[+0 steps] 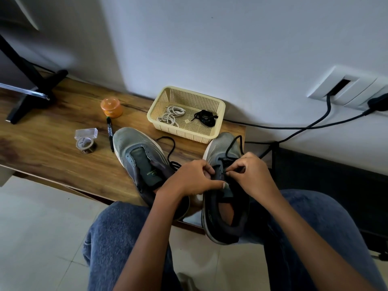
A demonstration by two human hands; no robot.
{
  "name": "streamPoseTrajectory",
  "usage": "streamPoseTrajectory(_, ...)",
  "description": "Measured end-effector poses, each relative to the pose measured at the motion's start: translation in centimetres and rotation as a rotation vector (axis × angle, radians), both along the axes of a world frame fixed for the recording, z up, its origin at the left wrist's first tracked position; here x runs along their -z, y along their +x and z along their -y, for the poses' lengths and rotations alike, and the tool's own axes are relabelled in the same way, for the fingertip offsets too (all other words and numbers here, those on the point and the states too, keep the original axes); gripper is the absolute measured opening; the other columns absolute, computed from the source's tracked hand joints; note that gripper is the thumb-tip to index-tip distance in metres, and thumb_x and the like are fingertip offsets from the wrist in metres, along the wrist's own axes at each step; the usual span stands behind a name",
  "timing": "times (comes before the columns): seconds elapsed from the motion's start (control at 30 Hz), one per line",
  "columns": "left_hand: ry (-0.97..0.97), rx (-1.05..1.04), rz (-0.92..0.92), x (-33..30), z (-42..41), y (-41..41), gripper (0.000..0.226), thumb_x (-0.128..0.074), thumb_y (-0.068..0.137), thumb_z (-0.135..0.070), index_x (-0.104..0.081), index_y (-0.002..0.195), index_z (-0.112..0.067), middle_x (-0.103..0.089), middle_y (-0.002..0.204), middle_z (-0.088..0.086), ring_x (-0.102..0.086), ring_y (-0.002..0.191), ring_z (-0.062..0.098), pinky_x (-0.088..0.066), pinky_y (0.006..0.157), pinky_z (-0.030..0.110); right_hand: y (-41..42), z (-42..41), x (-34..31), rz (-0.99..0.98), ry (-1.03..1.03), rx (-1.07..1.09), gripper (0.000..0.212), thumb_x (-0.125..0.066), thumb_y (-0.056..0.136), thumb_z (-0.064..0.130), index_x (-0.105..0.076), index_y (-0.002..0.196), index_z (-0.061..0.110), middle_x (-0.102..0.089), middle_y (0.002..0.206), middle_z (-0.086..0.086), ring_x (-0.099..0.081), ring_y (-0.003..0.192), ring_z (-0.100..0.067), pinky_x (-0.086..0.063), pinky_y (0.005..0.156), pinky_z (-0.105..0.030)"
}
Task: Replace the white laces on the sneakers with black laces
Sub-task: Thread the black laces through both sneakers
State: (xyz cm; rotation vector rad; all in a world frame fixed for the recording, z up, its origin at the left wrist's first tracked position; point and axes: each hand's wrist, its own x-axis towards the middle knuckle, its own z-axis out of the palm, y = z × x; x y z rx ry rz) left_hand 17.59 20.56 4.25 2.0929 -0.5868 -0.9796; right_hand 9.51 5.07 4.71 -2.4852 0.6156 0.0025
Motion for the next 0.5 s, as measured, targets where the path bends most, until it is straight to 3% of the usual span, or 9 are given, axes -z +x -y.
streamPoseTrajectory(0.1,-0.012,-0.004,0.022,-0.2,-0.1,0.0,0.03,-0.06,0.091,-0.041,-0.066,0.113,-0.022,-0.067,0.106,-0.003,-0.065,0.093,0.015,-0.055,0.088,0.036,0.0,-0.3,0.7,0.026,0.039,0.026,0.004,-0.073,0.081,0.014,-0.075,0.084,0.013,-0.052,0.085,0.003,-0.047,0.08,-0.008,-0.032,0.064,-0.018)
streamPoseTrajectory(0.17,-0.015,-0.003,0.101,-0.2,0.0,0.1,0.023,-0.052,0.098,-0.029,-0.068,0.114,-0.023,-0.067,0.111,-0.004,-0.061,0.099,0.013,-0.05,0.09,0.031,0.0,-0.5,1.2,0.05,0.099,0.07,0.002,-0.074,0.081,0.014,-0.075,0.083,0.013,-0.055,0.085,0.001,-0.049,0.076,-0.007,-0.032,0.061,-0.01)
streamPoseTrajectory(0.33,-0.07,-0.106,0.152,-0.1,0.4,0.0,0.017,-0.059,0.095,-0.017,-0.075,0.1,-0.019,-0.072,0.091,-0.005,-0.067,0.086,0.011,-0.056,0.086,0.035,-0.2,-1.0,1.8,0.072,0.259,0.19,0.0,-0.074,0.081,0.014,-0.074,0.082,0.014,-0.065,0.086,0.0,-0.058,0.078,-0.007,-0.037,0.064,-0.014)
streamPoseTrajectory(0.4,-0.08,-0.138,0.163,0.1,0.7,0.0,0.013,-0.063,0.092,-0.017,-0.076,0.094,-0.018,-0.073,0.086,-0.002,-0.068,0.078,0.011,-0.058,0.081,0.037,-0.2,-1.5,1.9,0.079,0.328,0.241,0.006,-0.073,0.082,0.013,-0.072,0.077,0.016,-0.067,0.077,0.004,-0.059,0.072,-0.003,-0.039,0.059,-0.011)
streamPoseTrajectory(0.5,-0.078,-0.167,0.178,0.1,1.0,0.0,0.008,-0.069,0.088,-0.018,-0.076,0.084,-0.019,-0.073,0.074,-0.001,-0.068,0.068,0.011,-0.059,0.075,0.037,-0.2,-1.9,2.0,0.089,0.356,0.292,0.017,-0.073,0.083,0.014,-0.069,0.07,0.024,-0.067,0.072,0.008,-0.062,0.071,-0.006,-0.042,0.061,-0.018)
